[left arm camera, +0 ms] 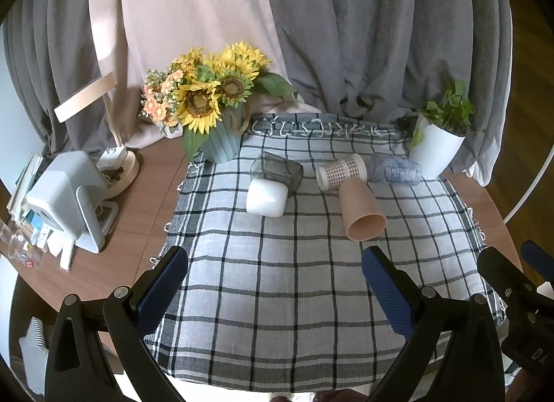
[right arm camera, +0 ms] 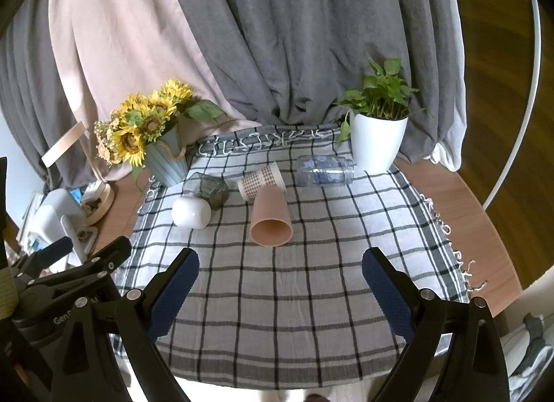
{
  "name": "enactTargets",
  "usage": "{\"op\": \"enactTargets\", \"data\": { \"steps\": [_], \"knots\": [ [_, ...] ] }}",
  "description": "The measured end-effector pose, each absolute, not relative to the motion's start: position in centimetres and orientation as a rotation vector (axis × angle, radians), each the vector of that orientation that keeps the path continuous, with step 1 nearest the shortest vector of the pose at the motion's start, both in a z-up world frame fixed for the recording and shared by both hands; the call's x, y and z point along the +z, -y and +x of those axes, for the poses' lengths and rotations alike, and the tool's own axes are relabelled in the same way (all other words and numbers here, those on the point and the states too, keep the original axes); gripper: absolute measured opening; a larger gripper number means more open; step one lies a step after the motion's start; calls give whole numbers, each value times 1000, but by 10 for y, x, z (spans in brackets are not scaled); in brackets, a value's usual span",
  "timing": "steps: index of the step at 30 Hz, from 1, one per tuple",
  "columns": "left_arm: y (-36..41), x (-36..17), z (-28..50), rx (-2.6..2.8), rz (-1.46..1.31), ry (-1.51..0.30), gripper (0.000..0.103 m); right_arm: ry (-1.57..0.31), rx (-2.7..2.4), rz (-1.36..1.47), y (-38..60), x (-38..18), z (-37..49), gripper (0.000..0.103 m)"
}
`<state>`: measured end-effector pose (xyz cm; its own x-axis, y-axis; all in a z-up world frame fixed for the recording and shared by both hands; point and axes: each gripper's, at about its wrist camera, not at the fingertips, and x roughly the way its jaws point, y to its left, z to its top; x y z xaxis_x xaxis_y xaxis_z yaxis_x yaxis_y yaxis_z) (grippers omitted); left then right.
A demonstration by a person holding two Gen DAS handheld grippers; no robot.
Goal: Flip cup upside down
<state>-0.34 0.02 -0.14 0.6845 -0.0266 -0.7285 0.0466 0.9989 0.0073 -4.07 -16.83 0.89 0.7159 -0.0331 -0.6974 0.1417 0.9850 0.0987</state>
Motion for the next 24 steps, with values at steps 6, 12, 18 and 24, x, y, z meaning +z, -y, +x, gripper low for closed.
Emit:
{"op": "enactTargets", "data": {
  "steps": [6, 12, 18, 24],
  "knots": [
    [-1, -2, -3, -41, 27, -820, 102, -768, -97, 151, 168, 9, -41, 95],
    [-1, -1, -3, -42, 27, -817, 102, -766, -96, 151, 168, 9, -41, 95],
    [-1, -1, -2, -41, 27, -820, 102, -770, -96, 153, 169, 9, -41, 95],
    [-1, -1, -2, -42, 29, -818, 102, -767, -96, 153, 169, 9, -42, 95]
  ]
}}
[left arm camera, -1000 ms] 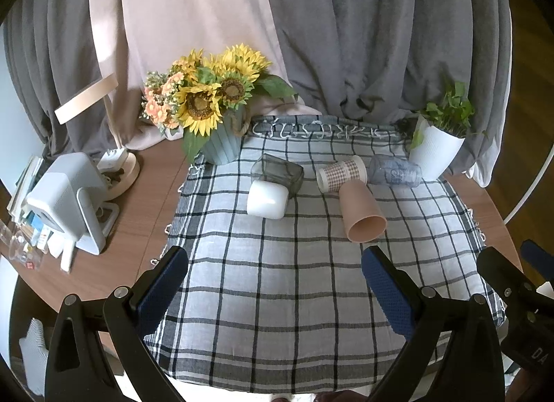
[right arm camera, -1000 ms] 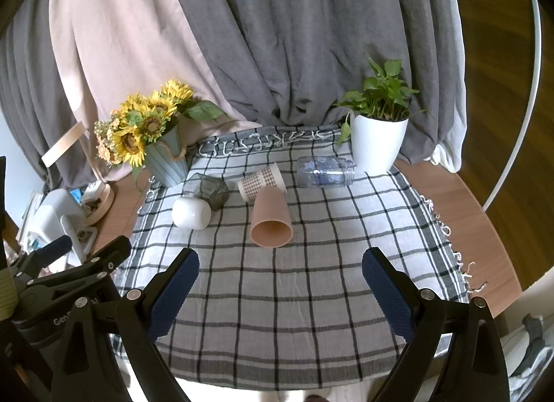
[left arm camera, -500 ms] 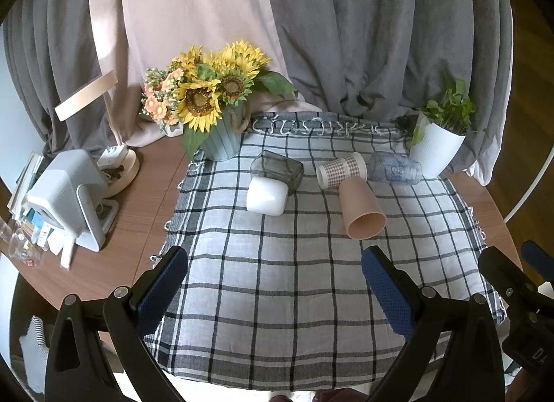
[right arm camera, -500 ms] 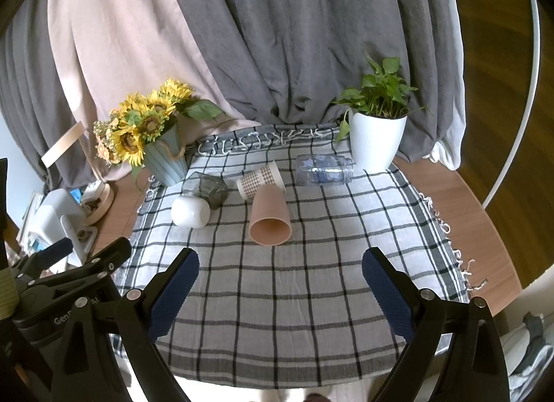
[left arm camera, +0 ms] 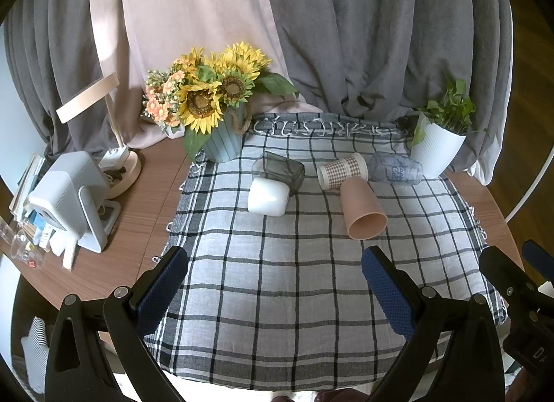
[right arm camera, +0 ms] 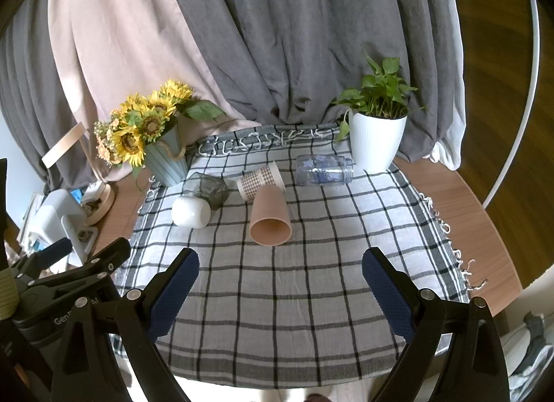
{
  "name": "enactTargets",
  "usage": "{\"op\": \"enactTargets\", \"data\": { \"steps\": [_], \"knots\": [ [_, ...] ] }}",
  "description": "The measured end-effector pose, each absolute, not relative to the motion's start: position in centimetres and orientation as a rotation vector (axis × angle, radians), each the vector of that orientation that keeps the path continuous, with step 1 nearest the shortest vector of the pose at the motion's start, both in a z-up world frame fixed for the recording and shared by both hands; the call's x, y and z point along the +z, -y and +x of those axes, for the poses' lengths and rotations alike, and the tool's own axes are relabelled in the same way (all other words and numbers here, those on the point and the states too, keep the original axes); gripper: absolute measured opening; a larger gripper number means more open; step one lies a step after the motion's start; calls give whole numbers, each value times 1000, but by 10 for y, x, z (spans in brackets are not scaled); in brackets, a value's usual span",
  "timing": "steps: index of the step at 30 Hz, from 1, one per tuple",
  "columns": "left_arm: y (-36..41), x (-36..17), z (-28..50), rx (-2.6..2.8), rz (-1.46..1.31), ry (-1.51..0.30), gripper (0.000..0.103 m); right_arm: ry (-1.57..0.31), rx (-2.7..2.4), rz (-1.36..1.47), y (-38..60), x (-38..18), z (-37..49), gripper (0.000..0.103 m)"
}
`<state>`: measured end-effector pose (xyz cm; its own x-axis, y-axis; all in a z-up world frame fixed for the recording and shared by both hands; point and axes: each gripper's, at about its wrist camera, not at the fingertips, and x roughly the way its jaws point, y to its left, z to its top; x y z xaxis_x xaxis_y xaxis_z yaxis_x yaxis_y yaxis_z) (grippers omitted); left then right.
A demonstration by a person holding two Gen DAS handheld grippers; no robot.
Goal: Flip cup upside down
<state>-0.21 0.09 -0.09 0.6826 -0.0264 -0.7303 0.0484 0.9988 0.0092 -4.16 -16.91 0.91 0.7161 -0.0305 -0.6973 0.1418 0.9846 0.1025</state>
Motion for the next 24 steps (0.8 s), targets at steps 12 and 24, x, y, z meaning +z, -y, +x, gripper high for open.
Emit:
{"op": "enactTargets", "data": {
  "steps": [12, 24],
  "knots": [
    [-4, 0, -1, -38, 34, -816, 102, -769, -95, 154, 169, 9, -41, 95],
    [-5, 0, -1, -40, 38, -814, 102, -769, -97, 153, 168, 8, -42, 95]
  ]
}}
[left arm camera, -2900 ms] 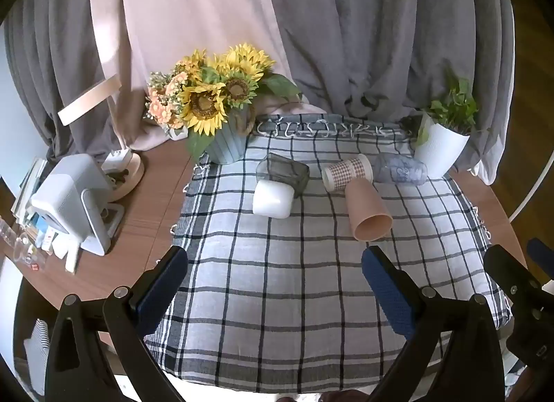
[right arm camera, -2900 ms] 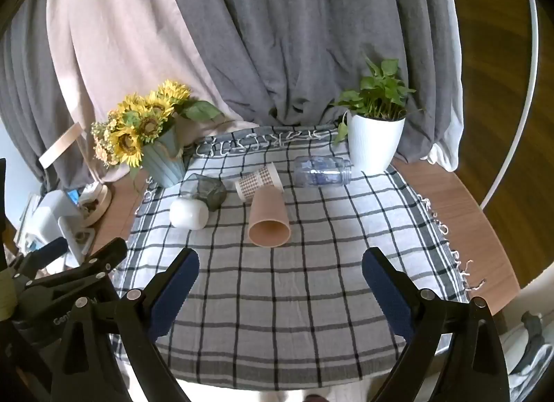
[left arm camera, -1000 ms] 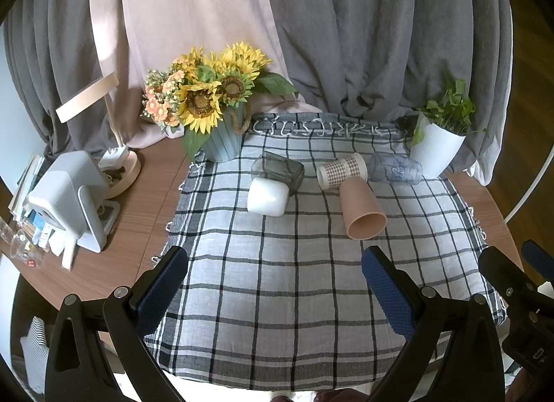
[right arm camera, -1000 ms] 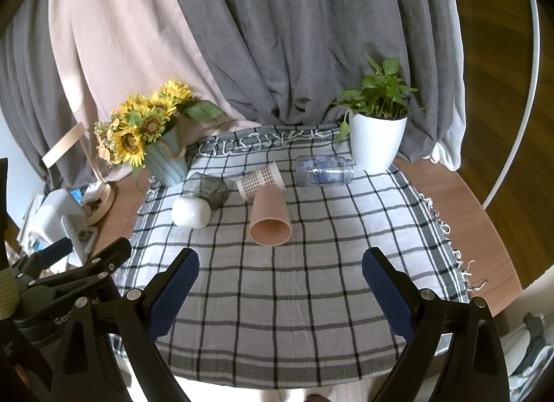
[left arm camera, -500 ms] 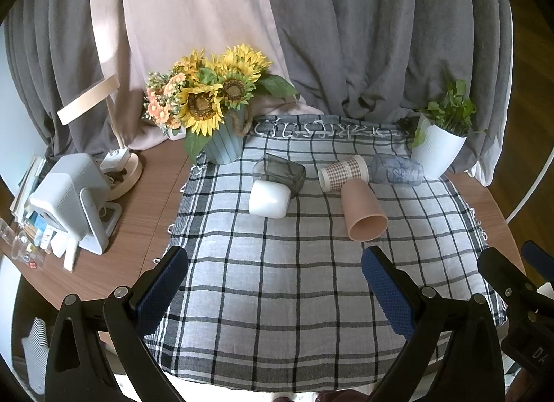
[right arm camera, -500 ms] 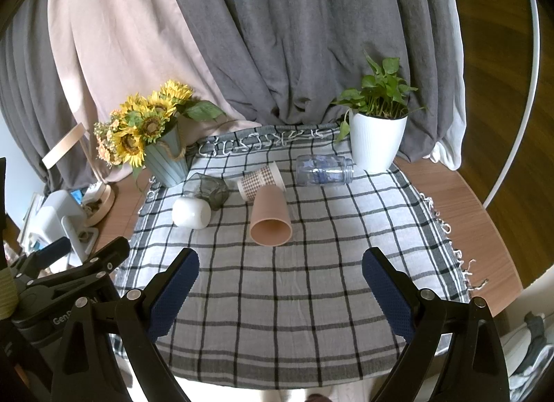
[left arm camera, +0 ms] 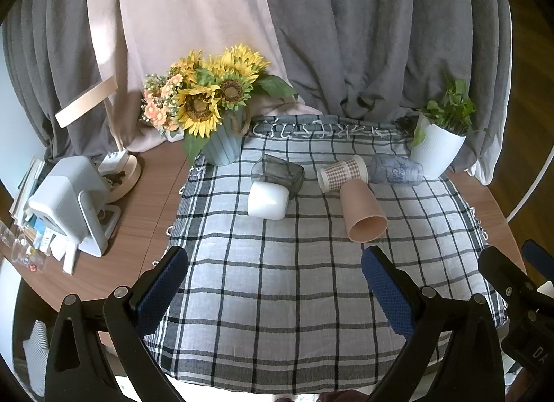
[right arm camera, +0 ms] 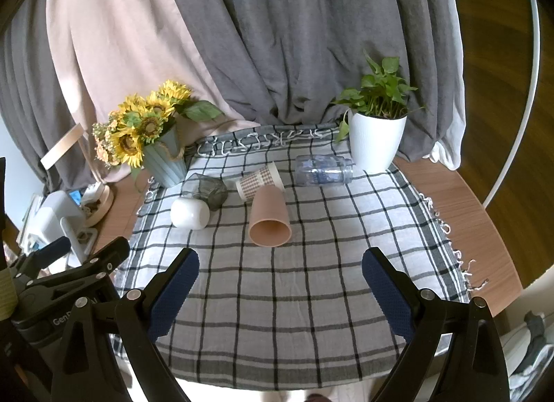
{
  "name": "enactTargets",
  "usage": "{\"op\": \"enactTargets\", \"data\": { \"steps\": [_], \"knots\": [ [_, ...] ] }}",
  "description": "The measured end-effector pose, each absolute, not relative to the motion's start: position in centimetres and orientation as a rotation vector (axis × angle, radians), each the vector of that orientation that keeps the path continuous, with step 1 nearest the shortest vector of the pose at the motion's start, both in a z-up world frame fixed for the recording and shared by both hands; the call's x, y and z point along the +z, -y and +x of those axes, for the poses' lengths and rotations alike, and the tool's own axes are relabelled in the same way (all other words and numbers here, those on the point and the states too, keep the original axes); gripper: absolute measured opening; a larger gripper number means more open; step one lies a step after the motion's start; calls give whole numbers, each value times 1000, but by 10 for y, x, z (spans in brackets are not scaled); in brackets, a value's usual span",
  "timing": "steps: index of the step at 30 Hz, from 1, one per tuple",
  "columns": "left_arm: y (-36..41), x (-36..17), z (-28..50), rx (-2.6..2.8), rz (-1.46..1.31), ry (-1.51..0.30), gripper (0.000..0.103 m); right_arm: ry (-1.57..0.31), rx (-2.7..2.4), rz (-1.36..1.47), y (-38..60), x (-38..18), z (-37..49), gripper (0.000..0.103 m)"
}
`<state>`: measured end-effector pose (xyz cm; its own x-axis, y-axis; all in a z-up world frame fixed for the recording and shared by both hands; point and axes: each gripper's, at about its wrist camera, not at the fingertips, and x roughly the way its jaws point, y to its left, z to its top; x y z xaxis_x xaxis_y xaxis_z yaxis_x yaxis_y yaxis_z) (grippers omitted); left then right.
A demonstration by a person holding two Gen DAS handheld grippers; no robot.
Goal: Flip cup upside down
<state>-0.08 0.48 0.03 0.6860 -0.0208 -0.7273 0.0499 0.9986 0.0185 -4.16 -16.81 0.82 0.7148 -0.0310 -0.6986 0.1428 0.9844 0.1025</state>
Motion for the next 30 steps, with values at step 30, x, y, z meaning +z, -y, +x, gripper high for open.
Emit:
{"op": "enactTargets", "data": {
  "steps": [30],
  "knots": [
    [79, -25, 67, 153, 1, -898, 102, -860, -25, -5, 232, 1, 47, 95]
  ]
}}
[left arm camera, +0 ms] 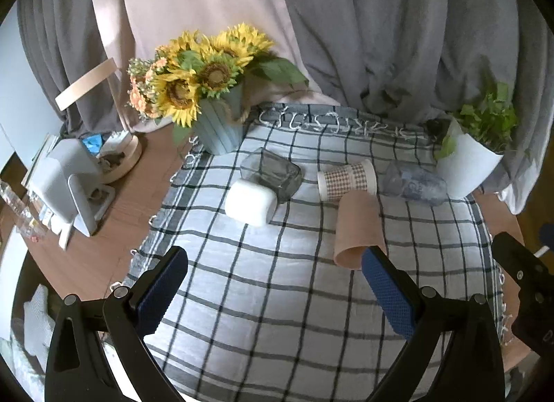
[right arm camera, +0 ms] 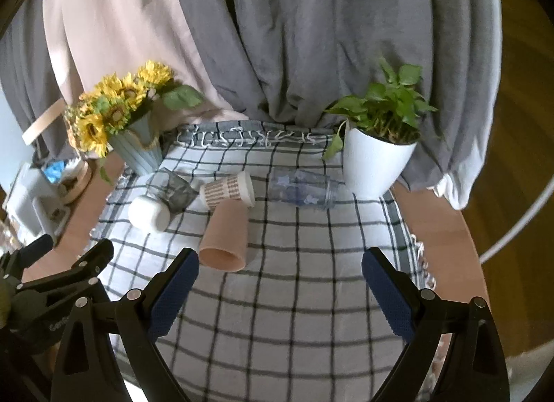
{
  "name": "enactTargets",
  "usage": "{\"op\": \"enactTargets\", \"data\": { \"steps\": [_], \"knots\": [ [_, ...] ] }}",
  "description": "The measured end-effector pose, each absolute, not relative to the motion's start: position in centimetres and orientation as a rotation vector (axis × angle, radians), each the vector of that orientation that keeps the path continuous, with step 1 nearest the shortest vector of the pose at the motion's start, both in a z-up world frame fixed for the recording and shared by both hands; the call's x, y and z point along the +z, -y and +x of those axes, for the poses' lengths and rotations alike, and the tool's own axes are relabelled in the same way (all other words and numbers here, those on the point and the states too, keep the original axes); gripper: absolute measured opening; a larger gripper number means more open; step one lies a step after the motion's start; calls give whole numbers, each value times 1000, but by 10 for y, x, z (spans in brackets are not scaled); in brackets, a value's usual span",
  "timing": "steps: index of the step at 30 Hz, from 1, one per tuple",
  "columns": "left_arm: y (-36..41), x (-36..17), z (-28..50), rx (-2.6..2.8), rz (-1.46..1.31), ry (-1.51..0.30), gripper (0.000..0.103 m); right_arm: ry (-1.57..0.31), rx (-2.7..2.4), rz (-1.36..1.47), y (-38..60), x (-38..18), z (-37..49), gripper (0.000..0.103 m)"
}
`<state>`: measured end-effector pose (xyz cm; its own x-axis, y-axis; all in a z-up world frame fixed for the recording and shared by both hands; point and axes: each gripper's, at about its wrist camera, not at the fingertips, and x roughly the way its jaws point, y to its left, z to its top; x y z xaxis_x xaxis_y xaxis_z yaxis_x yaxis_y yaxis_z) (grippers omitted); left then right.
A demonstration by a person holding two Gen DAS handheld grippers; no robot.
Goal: Flip cup upside down
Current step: 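Move the right gripper toward the clear plastic cup lying on its side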
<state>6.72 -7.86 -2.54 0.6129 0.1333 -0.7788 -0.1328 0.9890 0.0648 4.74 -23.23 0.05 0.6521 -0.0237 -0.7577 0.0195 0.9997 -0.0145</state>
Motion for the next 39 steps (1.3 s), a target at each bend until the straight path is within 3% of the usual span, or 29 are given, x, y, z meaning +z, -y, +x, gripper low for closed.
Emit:
{"op": "enactTargets", "data": {
  "steps": [17, 39],
  "knots": [
    [118, -65, 146, 303, -16, -1033, 102, -1106, 203, -346, 230, -31, 179, 95],
    [125, -102, 230, 464, 1, -1168, 102, -1503, 443, -774, 195, -112, 317, 95]
  ]
}}
